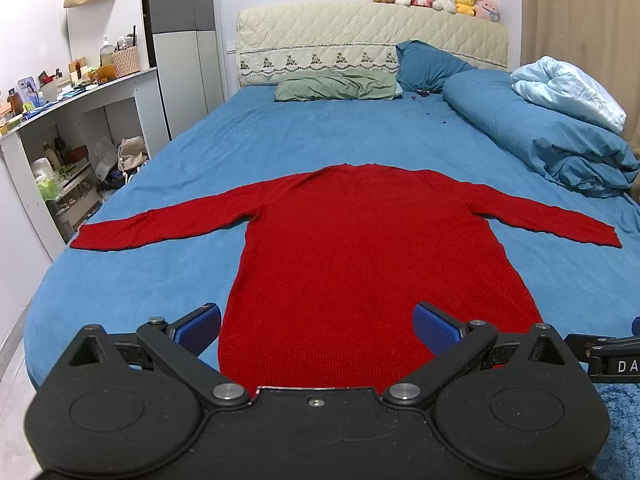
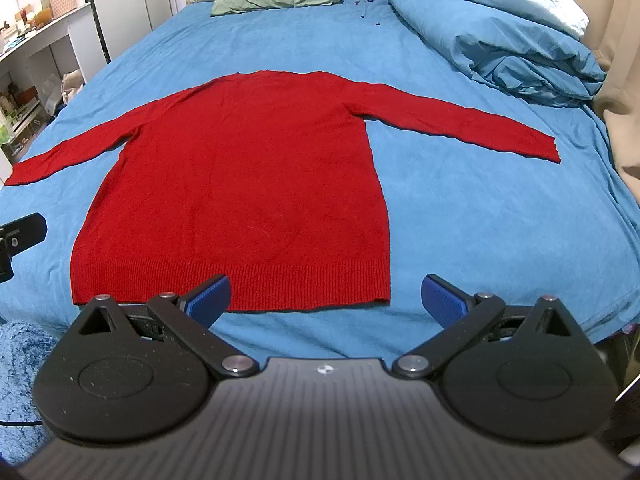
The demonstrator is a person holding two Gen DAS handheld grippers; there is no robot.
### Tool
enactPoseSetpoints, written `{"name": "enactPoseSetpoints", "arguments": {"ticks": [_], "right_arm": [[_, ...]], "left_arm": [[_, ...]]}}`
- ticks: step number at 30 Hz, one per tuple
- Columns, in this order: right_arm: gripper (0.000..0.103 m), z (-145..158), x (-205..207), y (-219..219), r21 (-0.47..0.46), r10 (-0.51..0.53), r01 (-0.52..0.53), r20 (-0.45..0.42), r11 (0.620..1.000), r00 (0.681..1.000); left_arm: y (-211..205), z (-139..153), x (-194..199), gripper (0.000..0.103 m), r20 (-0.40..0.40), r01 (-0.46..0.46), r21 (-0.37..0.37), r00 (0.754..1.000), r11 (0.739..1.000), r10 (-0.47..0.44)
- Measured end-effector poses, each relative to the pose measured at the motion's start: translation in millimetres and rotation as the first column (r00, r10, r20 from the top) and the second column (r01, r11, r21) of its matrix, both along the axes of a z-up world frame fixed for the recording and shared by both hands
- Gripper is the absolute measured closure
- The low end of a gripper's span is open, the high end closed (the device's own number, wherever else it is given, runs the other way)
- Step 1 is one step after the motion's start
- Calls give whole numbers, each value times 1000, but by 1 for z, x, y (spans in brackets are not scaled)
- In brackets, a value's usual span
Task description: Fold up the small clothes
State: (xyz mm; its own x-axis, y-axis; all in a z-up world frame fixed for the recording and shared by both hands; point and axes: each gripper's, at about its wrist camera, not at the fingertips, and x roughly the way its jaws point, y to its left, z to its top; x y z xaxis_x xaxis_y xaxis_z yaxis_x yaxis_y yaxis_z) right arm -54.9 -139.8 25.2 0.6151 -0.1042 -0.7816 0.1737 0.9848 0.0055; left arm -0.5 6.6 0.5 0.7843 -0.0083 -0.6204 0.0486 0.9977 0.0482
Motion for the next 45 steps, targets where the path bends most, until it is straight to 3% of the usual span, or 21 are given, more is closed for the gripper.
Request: {"name": "enactPoseSetpoints", "arguments": {"ticks": [16,23,29,34,37,41,45], "right_arm": [[0,1,-1,2,-2,6,-6,4,1000,1000],[0,19,17,-31,65,-42,38,52,997,998],[0,38,58,-95,78,-155,145,128,986,980],[0,34,96,-159,87,-243,232,150,969,958],[0,20,118,-197,112,-293,279,149,954,944],[0,-13,148,-251,123,-375,361,126,924,918],[0,-58,168,-301,197,-446,418,127,887,886]], "left_arm": [[2,4,0,0,1,-7,-17,1000,1000,7],[-14,41,23,0,80,22,-9,997,1000,-21],[-52,66,87,0,134,120,3,984,993,-119],[-100,56,163,0,99,207,9,973,978,-207],[-129,42,208,0,62,226,17,972,974,-226],[-163,13,263,0,-7,271,-35,962,962,-271],[-188,-25,306,0,-40,240,-53,969,969,-242]]}}
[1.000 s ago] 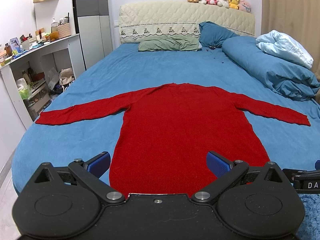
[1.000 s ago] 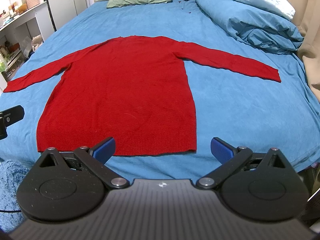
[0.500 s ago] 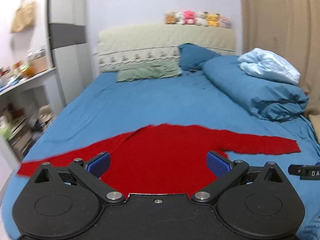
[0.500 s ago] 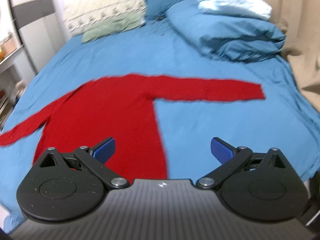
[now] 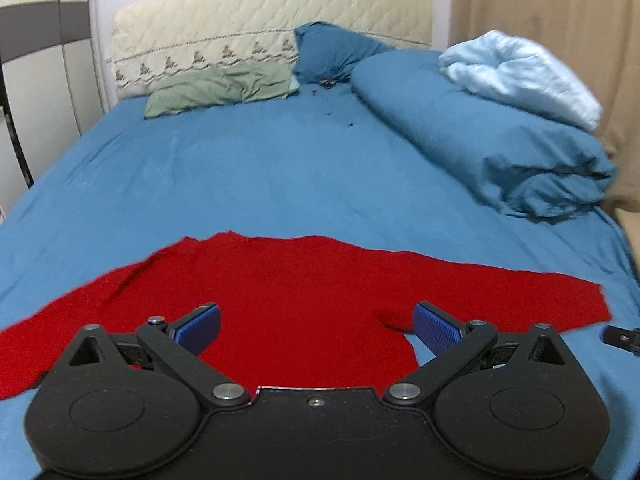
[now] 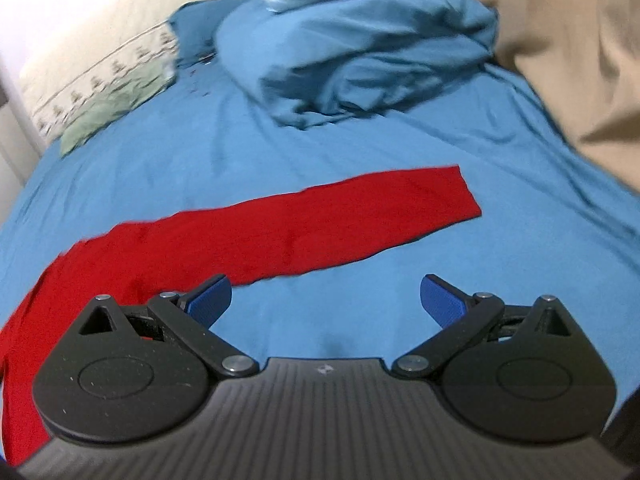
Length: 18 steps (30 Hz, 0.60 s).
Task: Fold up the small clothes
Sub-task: 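Grasp the sweater sleeve with the right tool and fold it across the body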
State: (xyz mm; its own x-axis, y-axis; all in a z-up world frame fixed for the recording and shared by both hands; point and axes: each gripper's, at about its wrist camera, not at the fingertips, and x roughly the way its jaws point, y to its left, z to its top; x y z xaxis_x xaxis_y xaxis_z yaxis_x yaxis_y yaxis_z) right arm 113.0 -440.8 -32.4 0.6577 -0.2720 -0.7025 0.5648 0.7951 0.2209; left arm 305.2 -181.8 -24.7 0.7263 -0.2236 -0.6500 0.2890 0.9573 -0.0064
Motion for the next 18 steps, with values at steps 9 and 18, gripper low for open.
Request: {"name": "enactPoseSetpoints", "arguments": {"ticks": [9,18], "right_arm": [[8,-89,33,-59,38,-92,91,34,995,995],[55,-117,57,-87,17,-209,209,99,978,973]], "left_arm": [[-28,-89,64,0,-119,33,103,993,994,-21],[-21,-142,103,0,-271,1,62,963,998,16]]}}
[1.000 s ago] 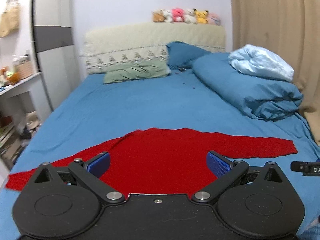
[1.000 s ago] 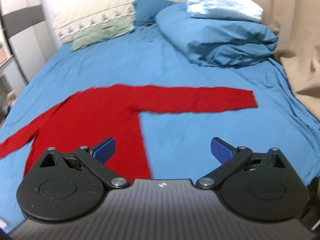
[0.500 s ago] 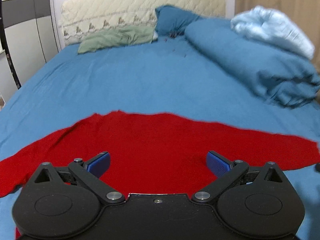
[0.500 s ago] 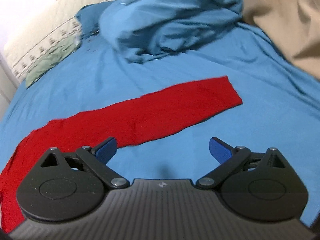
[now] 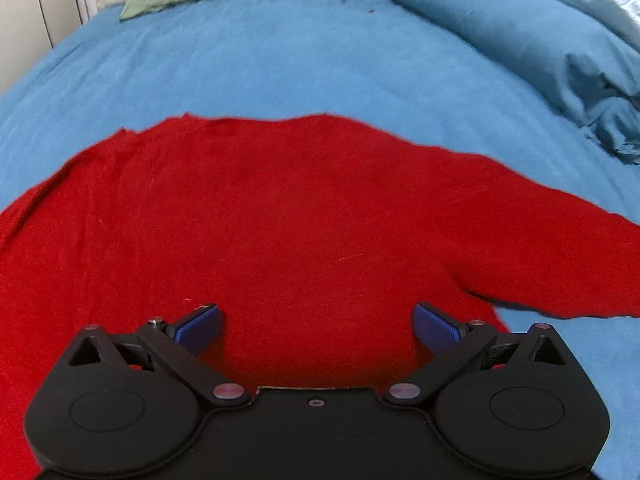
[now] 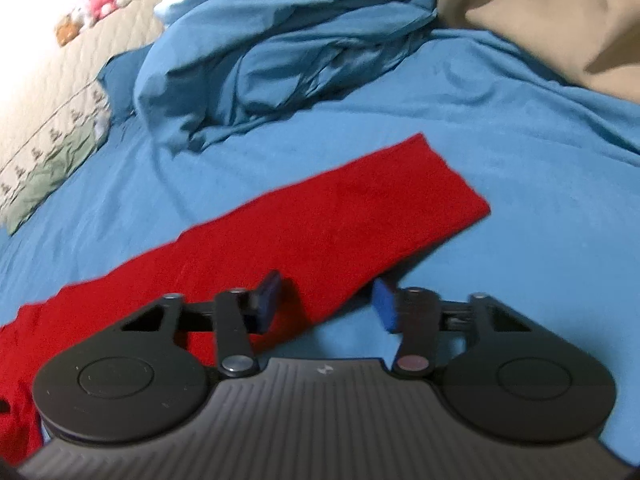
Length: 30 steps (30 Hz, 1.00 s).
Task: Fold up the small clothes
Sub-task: 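Grasp the sweater sleeve with the right tool and fold it across the body, then open the right tool to release the folded sleeve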
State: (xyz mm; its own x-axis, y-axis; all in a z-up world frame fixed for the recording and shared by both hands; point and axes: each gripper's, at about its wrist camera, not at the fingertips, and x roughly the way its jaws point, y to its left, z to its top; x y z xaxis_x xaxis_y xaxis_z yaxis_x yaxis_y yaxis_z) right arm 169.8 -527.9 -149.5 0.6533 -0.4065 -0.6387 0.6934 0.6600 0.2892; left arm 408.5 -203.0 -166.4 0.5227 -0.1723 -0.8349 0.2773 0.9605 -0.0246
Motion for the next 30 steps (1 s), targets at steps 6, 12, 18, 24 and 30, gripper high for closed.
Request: {"name": "enactPoseSetpoints", "arguments": {"ticks": [6,12,18,24,30], "right_arm": [[83,6,11,-6,-19,-48,48,-11,999,999],[83,60,41,12,-34,35,-32,103,999,994],[83,142,118,108,-55,352,-353,298,934,887],[83,127,184,268,-75,687,-706,324,704,651],[83,33,194,385,-57,828,-826,80,560,556]], "left_arm": [[11,-1,9,0,11,14,-40,1000,999,-14],[47,34,23,0,79,8,-53,997,999,-4],[119,73,35,0,140,-82,-149,985,985,103],[181,81,27,0,183,-145,-121,969,982,166],[223,55,14,0,134,-197,-135,967,971,215]]}}
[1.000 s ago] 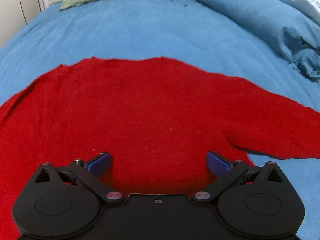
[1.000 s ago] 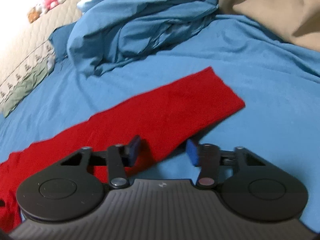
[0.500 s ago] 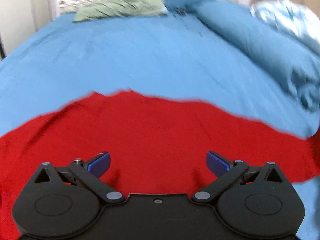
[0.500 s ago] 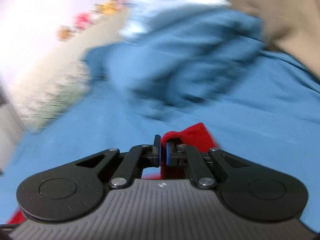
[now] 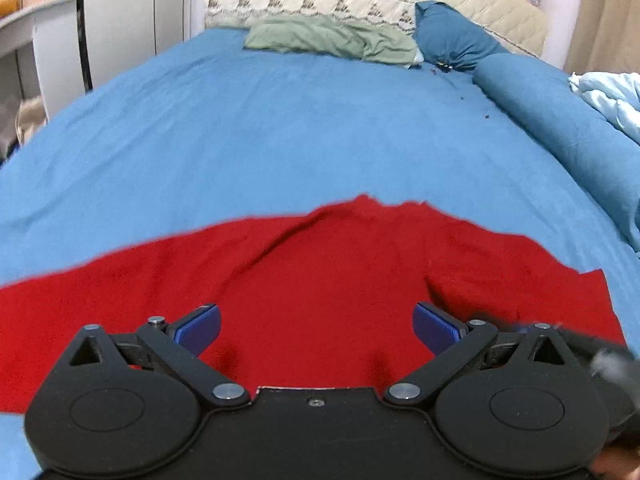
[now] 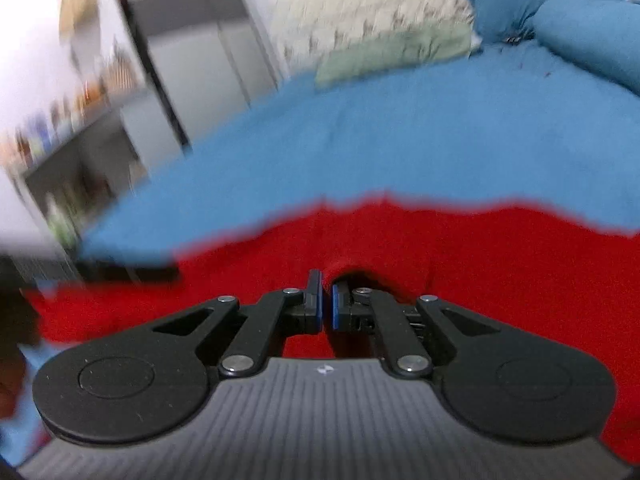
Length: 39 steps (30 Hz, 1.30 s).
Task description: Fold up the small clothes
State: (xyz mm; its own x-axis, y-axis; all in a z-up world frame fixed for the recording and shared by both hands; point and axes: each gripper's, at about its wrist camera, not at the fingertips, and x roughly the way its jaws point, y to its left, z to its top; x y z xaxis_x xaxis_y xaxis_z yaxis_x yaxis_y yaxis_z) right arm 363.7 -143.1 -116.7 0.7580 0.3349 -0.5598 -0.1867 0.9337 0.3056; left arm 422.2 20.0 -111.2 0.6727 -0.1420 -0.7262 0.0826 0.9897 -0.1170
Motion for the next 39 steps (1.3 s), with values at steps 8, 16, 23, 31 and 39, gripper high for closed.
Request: {"name": "enactPoseSetpoints", "arguments": {"ticks": [8,16,23,31,39], "right_arm": [[25,-9,-27,6,-141,102,-98,19,985,995],[15,6,-79,-67,-229,36,-39,-19,973,999],[9,4,-107,-109,-196,-126,117,-30,973,992],[9,-8,-124,-125,-135,-212,205,-41,969,976],[9,-12,-128,-140,-96,-267,261,-53,960,962]], "left_arm": [[-14,1,-3,0,31,90,-2,995,996,-90],[-105,-11,-16,11,60,367,239,918,899,-391],[-138,-51,5,37,18,419,352,891,837,-454],[-114,-42,25,98,57,310,166,945,936,-323],[-34,-64,27,94,-46,65,-286,996,956,-82]]}}
